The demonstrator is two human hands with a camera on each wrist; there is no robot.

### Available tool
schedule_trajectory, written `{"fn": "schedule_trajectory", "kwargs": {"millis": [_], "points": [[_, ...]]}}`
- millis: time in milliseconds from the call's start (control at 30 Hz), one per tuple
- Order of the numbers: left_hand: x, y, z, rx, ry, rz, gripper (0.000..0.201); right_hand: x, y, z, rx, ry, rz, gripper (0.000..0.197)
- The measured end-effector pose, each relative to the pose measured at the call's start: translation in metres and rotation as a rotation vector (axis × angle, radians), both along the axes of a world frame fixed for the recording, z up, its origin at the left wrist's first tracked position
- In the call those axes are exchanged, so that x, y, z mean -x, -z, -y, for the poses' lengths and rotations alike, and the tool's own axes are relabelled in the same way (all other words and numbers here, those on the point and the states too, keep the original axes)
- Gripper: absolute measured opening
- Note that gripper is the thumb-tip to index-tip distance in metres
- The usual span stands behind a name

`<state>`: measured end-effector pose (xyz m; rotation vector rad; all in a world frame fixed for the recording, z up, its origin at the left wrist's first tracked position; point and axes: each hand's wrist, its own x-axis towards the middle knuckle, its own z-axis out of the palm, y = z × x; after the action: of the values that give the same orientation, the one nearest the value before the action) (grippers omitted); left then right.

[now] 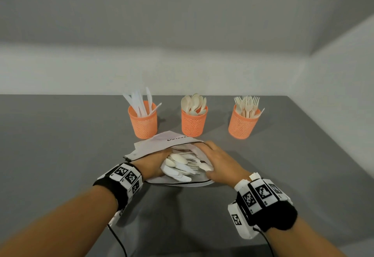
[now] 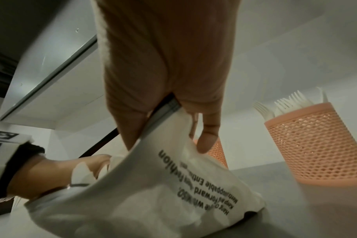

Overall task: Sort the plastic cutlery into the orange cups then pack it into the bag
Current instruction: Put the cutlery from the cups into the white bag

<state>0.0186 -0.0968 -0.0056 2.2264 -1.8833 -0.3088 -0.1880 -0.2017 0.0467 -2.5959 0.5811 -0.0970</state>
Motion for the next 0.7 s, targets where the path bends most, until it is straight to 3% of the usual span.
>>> {"fn": "schedule_trajectory", "kwargs": {"millis": [100, 167, 233, 300, 367, 467, 533, 700], "points": [[0.002, 0.002, -0.002, 0.001, 0.067, -0.088, 0.023, -0.001, -0.003, 0.001, -0.031, -0.007, -0.040, 0.084], [0.008, 0.000, -0.003, 0.141, 0.104, 0.071, 0.004, -0.002, -0.004, 0.002, -0.084, -0.015, -0.039, 0.079], [0.012, 0.001, -0.003, 0.235, 0.068, 0.073, 0.016, -0.004, 0.000, 0.004, -0.137, -0.025, 0.060, 0.062], [0.016, 0.006, -0.003, 0.160, 0.082, -0.012, 0.010, -0.005, 0.006, 0.005, -0.155, -0.003, 0.220, 0.034], [0.017, 0.007, -0.005, 0.114, 0.121, -0.015, 0.019, -0.005, 0.007, 0.005, -0.169, 0.019, 0.327, 0.020], [0.019, 0.011, -0.008, 0.136, 0.146, 0.010, 0.022, -0.004, 0.004, 0.004, -0.182, 0.006, 0.416, 0.024], [0.020, 0.012, -0.010, 0.122, 0.160, 0.089, 0.024, -0.002, 0.003, 0.004, -0.157, -0.002, 0.397, 0.029], [0.024, 0.012, -0.008, 0.045, 0.248, 0.074, 0.025, 0.000, 0.002, 0.002, -0.181, 0.071, 0.319, 0.039]]}}
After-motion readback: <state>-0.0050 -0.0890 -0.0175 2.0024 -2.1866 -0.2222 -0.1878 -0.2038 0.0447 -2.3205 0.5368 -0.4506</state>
